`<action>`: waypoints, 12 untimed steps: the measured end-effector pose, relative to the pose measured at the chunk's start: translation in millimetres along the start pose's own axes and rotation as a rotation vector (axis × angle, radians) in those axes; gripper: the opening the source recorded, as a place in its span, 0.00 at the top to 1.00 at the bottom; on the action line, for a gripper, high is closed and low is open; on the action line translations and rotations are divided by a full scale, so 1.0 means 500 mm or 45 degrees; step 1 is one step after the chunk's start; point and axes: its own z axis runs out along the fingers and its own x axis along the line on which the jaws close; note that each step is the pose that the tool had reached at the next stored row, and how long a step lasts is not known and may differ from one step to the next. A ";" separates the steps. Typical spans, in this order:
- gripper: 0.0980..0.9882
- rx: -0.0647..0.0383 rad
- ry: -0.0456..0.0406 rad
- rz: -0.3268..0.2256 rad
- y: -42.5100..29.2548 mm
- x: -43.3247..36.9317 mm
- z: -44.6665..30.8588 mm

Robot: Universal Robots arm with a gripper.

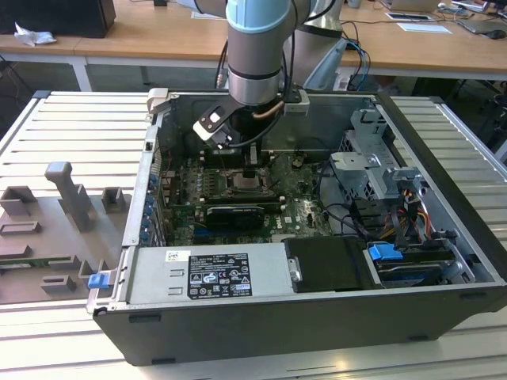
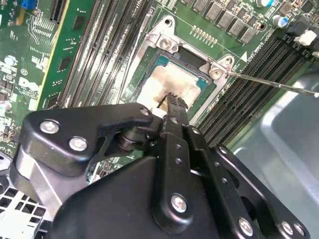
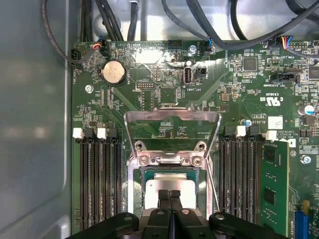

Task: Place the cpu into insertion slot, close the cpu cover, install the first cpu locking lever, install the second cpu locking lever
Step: 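Place the cpu into insertion slot, then close the cpu cover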

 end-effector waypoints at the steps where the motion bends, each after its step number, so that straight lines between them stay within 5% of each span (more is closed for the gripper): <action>1: 0.99 0.000 0.000 0.000 0.000 0.000 0.000; 12: 0.99 0.000 -0.001 0.000 0.000 0.000 -0.005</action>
